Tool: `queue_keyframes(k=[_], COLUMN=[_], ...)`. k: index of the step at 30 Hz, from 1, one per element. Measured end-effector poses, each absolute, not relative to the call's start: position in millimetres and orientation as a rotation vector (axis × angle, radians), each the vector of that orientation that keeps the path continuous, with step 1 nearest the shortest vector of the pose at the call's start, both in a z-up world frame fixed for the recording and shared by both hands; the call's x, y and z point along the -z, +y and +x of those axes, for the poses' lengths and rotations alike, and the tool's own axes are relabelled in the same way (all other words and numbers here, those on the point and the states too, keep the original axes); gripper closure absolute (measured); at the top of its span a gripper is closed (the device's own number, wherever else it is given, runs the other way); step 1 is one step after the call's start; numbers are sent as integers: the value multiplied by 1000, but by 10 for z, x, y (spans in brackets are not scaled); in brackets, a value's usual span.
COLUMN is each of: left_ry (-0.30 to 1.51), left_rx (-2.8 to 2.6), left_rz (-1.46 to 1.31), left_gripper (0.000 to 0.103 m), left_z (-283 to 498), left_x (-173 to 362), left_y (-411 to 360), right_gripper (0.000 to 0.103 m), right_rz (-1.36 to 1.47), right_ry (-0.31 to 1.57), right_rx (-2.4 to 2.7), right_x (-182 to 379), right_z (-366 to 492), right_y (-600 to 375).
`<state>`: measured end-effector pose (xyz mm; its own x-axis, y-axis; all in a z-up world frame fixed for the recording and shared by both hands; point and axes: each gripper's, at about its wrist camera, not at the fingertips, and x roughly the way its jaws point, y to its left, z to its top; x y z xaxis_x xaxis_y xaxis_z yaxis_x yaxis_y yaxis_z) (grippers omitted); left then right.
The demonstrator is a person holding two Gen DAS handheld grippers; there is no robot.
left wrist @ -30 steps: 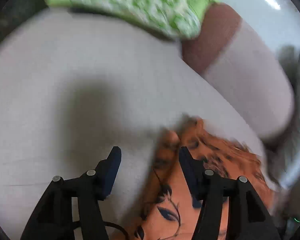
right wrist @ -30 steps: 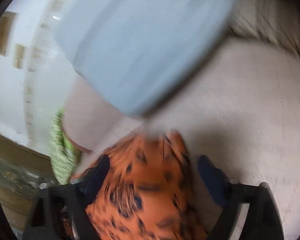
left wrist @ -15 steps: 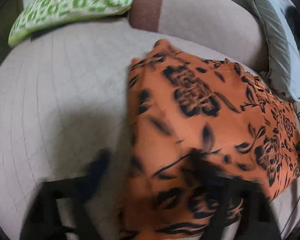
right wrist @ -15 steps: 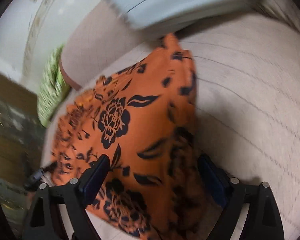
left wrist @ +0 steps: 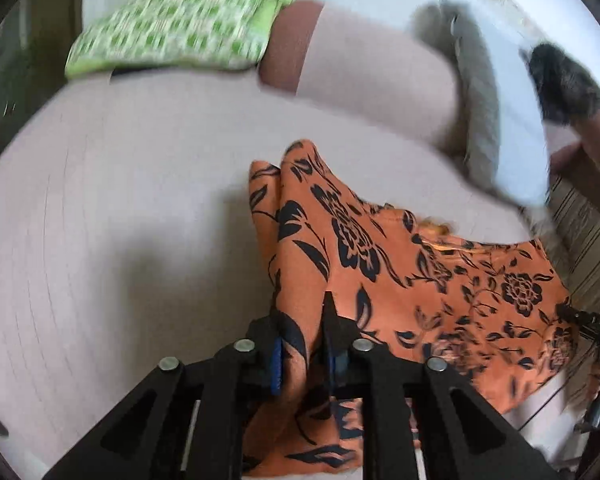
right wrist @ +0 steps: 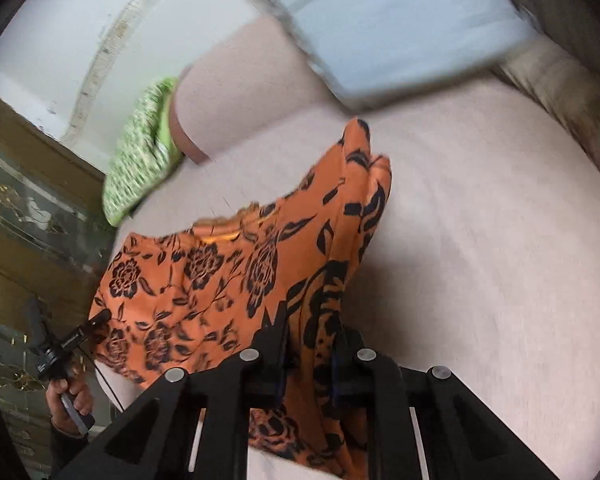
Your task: Fold small clothes
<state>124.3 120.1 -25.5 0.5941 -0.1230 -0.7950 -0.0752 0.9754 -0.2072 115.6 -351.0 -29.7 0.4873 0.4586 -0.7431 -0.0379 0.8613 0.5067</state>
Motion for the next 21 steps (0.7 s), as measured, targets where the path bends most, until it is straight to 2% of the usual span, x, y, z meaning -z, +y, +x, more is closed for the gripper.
queue_keyframes(k=[1, 2, 3, 4, 5, 8, 12, 14, 16, 17, 18, 19, 21], left_ry=[978, 1089, 1110, 1016, 1009, 909, 776, 774, 840, 961, 970, 903, 896], left_rx=[10, -64, -70, -64, -104, -154, -72, -5, -43, -91, -97, -108, -117], left_rz=[-205, -171, -189, -249, -266, -298, -213, -135, -66, -24, 0, 32, 24], left_gripper=[73, 69, 63, 61, 53, 49, 33, 32, 32, 30, 24, 23, 24], left_z=[1233, 1225, 1192, 1044, 987, 787, 675, 653, 859, 995, 1009, 961, 946], left_x=[439, 797, 921, 846, 771, 394, 97, 216, 517, 861, 964, 898, 701], left_y=[1223, 1253, 1292, 1382, 1430, 1501, 1203, 910, 773, 732, 725, 705, 705], right_gripper=[73, 44, 35, 37, 37, 37, 35, 34, 33, 36, 37, 37, 36], right_rz=[474, 483, 487, 497, 498, 446, 414, 432, 473, 525, 579, 595, 530], right_ry=[1080, 1152, 1195, 1123, 1065, 988, 903, 915, 1018, 1065, 1022, 999, 946], right_rx=[-316, -279, -203, -208, -210, -166, -218, -251, -286, -256, -247, -230, -211], right_x=[556, 808, 1013, 991, 895, 624, 326, 429, 780, 981, 971, 869, 618], right_z=[1079, 1040, 950, 844, 722, 553, 666, 756, 865, 887, 847, 824, 789], right_y=[-3546, -3556, -3593, -3625, -3643, -3635, -3465, -3344, -3362, -3425, -3492, -3509, -3455])
